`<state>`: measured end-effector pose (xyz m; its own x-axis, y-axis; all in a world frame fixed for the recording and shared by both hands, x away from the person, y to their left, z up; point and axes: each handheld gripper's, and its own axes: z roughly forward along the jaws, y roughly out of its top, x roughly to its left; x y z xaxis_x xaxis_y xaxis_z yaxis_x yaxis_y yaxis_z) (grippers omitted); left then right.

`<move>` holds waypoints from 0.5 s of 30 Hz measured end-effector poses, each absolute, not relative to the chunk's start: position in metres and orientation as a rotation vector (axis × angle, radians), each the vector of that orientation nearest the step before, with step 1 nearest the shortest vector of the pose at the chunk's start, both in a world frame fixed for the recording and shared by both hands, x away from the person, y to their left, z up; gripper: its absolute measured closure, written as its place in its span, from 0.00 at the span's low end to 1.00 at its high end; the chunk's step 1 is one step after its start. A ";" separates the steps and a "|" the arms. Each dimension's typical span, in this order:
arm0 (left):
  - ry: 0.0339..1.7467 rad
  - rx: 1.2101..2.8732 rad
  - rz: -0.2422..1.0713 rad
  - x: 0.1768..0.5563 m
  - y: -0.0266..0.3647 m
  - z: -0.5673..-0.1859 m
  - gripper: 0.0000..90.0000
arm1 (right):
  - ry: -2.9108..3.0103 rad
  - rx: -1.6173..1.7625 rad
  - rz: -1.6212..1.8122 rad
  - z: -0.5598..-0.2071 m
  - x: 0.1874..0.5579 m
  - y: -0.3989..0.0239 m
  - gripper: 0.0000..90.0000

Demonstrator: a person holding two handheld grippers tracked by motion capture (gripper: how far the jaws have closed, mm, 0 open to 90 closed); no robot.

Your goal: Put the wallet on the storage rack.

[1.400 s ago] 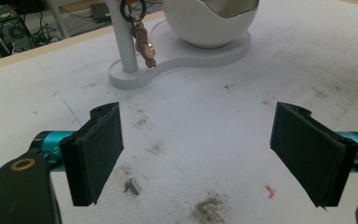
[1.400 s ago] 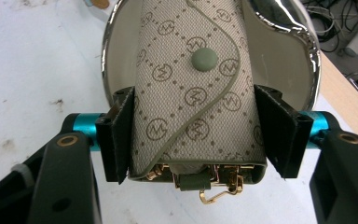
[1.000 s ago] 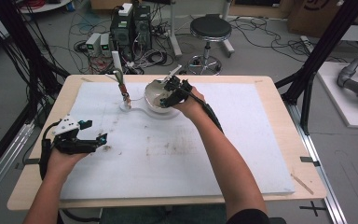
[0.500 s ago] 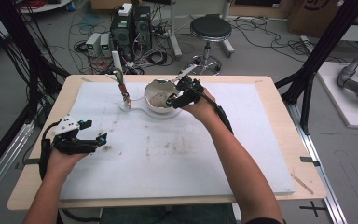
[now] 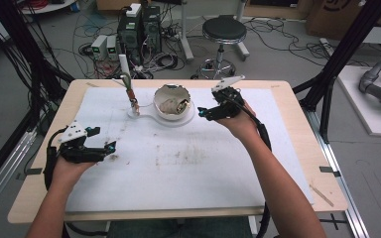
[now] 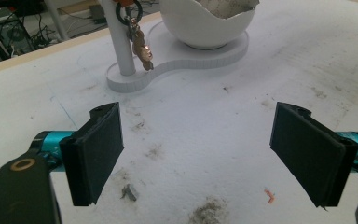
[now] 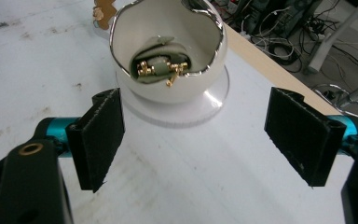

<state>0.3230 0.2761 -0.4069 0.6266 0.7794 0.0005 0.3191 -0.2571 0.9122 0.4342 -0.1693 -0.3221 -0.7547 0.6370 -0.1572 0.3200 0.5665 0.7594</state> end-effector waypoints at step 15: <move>0.844 1.819 0.556 0.331 0.266 -0.405 0.19 | 2.274 0.868 1.153 -0.334 0.395 -0.232 0.23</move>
